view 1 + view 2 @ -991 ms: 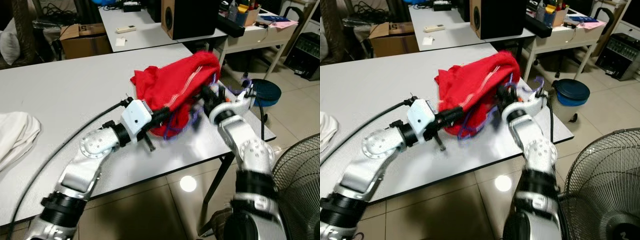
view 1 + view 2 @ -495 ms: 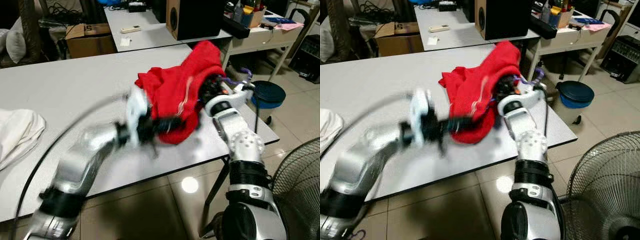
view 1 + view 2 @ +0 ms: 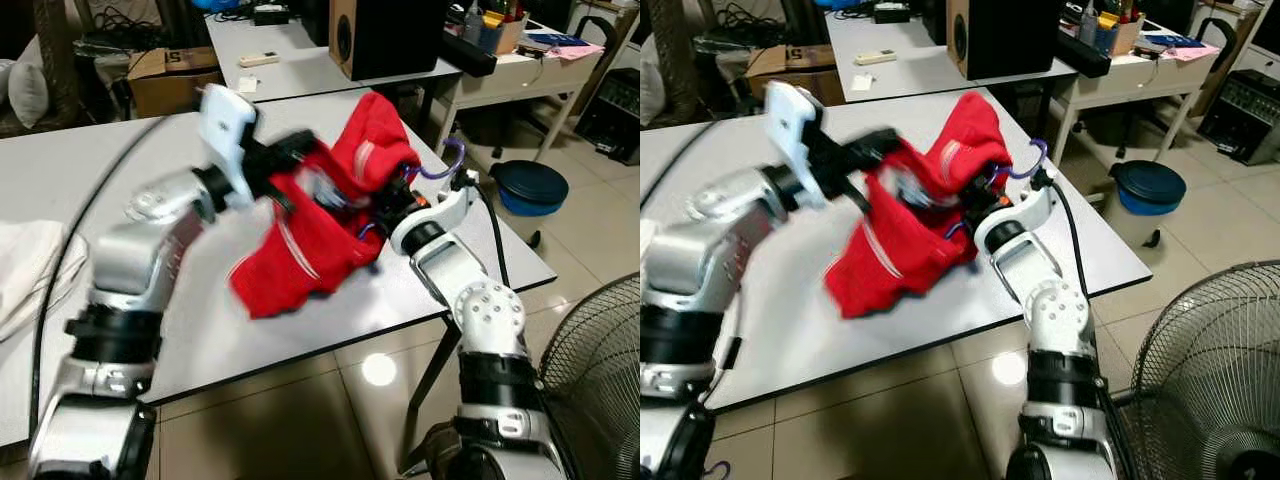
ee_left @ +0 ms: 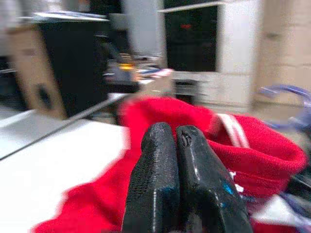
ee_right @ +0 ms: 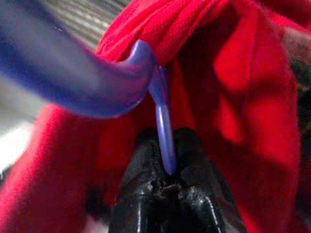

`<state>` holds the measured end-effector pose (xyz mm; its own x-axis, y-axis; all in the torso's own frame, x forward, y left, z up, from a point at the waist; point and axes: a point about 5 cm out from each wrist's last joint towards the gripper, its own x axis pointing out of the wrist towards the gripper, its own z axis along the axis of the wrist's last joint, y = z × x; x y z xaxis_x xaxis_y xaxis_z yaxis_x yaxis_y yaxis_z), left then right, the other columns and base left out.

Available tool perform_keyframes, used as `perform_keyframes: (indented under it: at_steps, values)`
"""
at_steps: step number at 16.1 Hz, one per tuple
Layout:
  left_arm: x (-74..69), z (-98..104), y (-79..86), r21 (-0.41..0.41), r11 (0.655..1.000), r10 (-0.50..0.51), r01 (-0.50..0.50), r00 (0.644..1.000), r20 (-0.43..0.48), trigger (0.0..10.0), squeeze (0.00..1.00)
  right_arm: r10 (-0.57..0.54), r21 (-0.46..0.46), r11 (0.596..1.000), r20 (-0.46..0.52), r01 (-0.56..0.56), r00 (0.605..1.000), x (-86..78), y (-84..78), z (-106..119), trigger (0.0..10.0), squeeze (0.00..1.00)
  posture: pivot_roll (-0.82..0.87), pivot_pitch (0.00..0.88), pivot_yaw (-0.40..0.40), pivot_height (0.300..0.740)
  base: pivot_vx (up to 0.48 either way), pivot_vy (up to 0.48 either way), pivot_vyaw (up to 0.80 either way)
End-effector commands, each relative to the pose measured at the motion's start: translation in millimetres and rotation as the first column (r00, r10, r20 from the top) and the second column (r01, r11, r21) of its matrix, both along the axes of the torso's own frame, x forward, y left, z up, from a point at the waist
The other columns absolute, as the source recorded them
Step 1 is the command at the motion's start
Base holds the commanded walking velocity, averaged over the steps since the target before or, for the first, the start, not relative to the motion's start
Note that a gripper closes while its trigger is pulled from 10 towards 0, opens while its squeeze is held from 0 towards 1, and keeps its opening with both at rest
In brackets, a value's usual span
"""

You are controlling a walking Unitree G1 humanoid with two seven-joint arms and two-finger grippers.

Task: Hang hanger

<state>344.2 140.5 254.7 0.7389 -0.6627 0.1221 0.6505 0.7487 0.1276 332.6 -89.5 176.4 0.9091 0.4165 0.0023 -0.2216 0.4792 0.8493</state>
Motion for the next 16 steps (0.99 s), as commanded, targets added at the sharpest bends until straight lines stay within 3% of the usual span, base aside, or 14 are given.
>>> perform_keyframes:
  at_steps: [1, 2, 4, 5, 6, 7, 8, 9, 10, 13, 14, 16]
  values:
    - [5.0, 20.3, 12.8, -0.040, 0.993, 0.110, -0.108, 0.991, 0.073, 0.0, 0.00, 0.048, -0.090, 0.995, -0.040, -0.052, 0.998, -6.1, 7.0, -8.7, 10.0, 0.00, -0.07, 0.000, 0.048, 0.740, 0.000, 0.000, 0.00]
    - [7.5, 21.9, 18.9, 0.003, 0.985, 0.172, -0.173, 0.979, 0.110, 0.0, 0.00, 0.067, 0.031, 0.997, -0.026, -0.066, 0.997, -11.0, 6.0, -1.9, 10.0, 0.00, -0.06, 0.000, 0.038, 0.740, 0.000, 0.000, 0.00]
    - [7.1, 20.9, 18.2, 0.007, 0.984, 0.179, -0.181, 0.977, 0.116, 0.0, 0.00, 0.035, 0.034, 0.999, -0.060, -0.033, 0.998, -10.1, 1.2, -3.9, 10.0, 0.00, -0.06, 0.000, 0.036, 0.740, 0.000, 0.000, 0.00]
    - [1.1, 7.2, 6.7, 0.102, 0.990, 0.088, -0.096, 0.993, 0.082, 0.0, 0.00, 0.107, 0.084, 0.991, 0.006, -0.107, 0.994, -15.0, 7.5, 6.7, 10.0, 0.00, -0.06, 0.000, 0.031, 0.740, 0.000, 0.000, 0.00]
    - [-4.5, -5.8, -1.3, 0.156, 0.987, 0.027, -0.032, 0.999, 0.034, 0.0, 0.00, 0.108, 0.194, 0.973, 0.081, -0.122, 0.991, -15.9, 6.6, 23.9, 10.0, 0.00, -0.06, 0.000, 0.032, 0.740, 0.000, 0.000, 0.00]
    - [-6.7, -12.5, -3.9, 0.172, 0.985, 0.013, -0.015, 1.000, 0.014, 0.0, 0.00, 0.058, 0.302, 0.949, 0.122, -0.093, 0.991, -13.4, -1.1, 37.6, 10.0, 0.00, -0.06, 0.000, 0.031, 0.740, 0.000, 0.000, 0.00]
    - [-7.0, -14.9, -5.1, 0.165, 0.986, 0.015, -0.015, 1.000, 0.003, 0.0, 0.00, 0.050, 0.318, 0.945, 0.092, -0.077, 0.994, -12.1, -7.7, 36.4, 10.0, 0.00, -0.06, 0.000, 0.031, 0.740, 0.000, 0.000, 0.00]
    - [-6.7, -13.1, -6.2, 0.133, 0.991, 0.012, -0.012, 1.000, -0.004, 0.0, 0.00, 0.095, 0.166, 0.981, 0.053, -0.103, 0.994, -13.9, -5.6, 24.1, 10.0, 0.00, -0.07, 0.000, 0.031, 0.740, 0.000, 0.000, 0.00]
    - [-6.3, -10.8, -6.8, 0.118, 0.993, 0.010, -0.010, 1.000, -0.002, 0.0, 0.00, 0.133, 0.056, 0.989, 0.031, -0.135, 0.991, -16.9, -2.8, 15.0, 10.0, 0.00, -0.06, 0.000, 0.031, 0.740, 0.000, 0.000, 0.00]
    - [-1.2, 6.0, -0.8, 0.069, 0.996, 0.046, -0.048, 0.998, 0.038, 0.0, 0.00, 0.165, 0.051, 0.985, -0.002, -0.164, 0.986, -24.0, 0.2, 7.1, 10.0, 0.00, -0.07, 0.000, 0.035, 0.740, 0.000, 0.000, 0.00]
    - [-6.2, 13.4, -2.9, 0.052, 0.999, -0.012, 0.010, 0.999, 0.034, 10.0, 0.00, 0.165, 0.023, 0.986, -0.014, -0.164, 0.986, -25.4, -0.5, 5.9, 10.0, 0.00, -0.07, 0.000, 0.040, 0.740, 0.000, 0.000, 0.00]
    - [-13.7, 12.0, -6.3, 0.054, 0.994, -0.099, 0.099, 0.995, -0.006, 10.0, 0.00, 0.163, 0.026, 0.986, -0.016, -0.163, 0.986, -25.0, -0.9, 6.8, 10.0, 0.00, -0.07, 0.000, 0.042, 0.740, 0.000, 0.000, 0.00]
